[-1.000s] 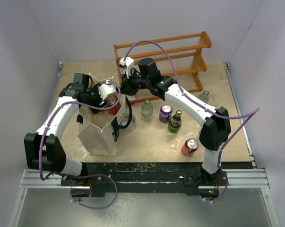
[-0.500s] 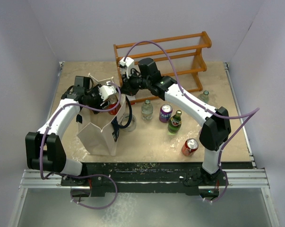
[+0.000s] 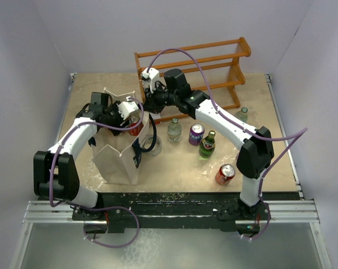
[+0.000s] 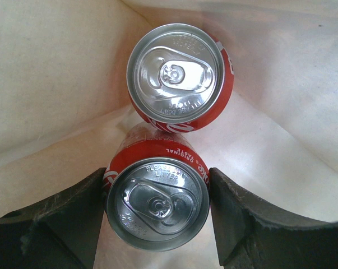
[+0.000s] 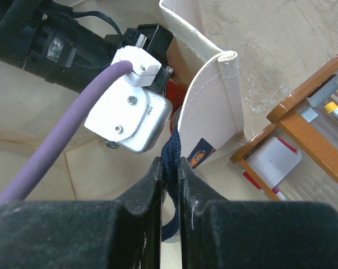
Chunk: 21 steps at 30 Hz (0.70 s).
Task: Place the beverage into the canvas bag
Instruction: Place the drink in the canvas bag.
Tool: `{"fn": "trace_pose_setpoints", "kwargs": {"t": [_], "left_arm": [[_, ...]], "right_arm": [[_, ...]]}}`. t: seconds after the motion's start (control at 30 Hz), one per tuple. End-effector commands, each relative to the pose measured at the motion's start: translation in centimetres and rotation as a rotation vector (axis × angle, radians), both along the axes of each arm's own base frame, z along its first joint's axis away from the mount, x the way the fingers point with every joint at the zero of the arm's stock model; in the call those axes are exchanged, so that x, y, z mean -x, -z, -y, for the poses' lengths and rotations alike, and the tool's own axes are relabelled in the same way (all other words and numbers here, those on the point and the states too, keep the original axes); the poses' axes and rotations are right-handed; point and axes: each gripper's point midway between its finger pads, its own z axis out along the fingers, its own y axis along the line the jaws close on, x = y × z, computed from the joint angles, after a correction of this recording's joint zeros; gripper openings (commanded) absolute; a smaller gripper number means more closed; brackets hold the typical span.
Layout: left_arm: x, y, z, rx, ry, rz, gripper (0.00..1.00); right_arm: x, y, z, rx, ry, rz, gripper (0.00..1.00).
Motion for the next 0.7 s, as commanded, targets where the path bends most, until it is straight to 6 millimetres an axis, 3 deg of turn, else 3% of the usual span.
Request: {"fn": "trace_pose_setpoints", "kwargs": {"t": [0.0, 0.37, 0.67], "left_arm": [[-2.0, -1.2, -0.4, 0.013, -0.035, 0.080, 0.25], [-2.0, -0.2, -0.5, 0.006, -0.045, 0.046, 0.45], [-1.7, -2.1, 0.1, 0.062, -0.060, 0.057, 0.67]], "right_arm": [[0.6, -1.5, 0.5, -0.008, -0.010, 0.033, 0.00], [0.6, -1.4, 0.5, -0.007, -0.014, 0.031, 0.00], [0.8, -1.3, 0.4, -0.006, -0.021, 0.028, 0.00]]}}
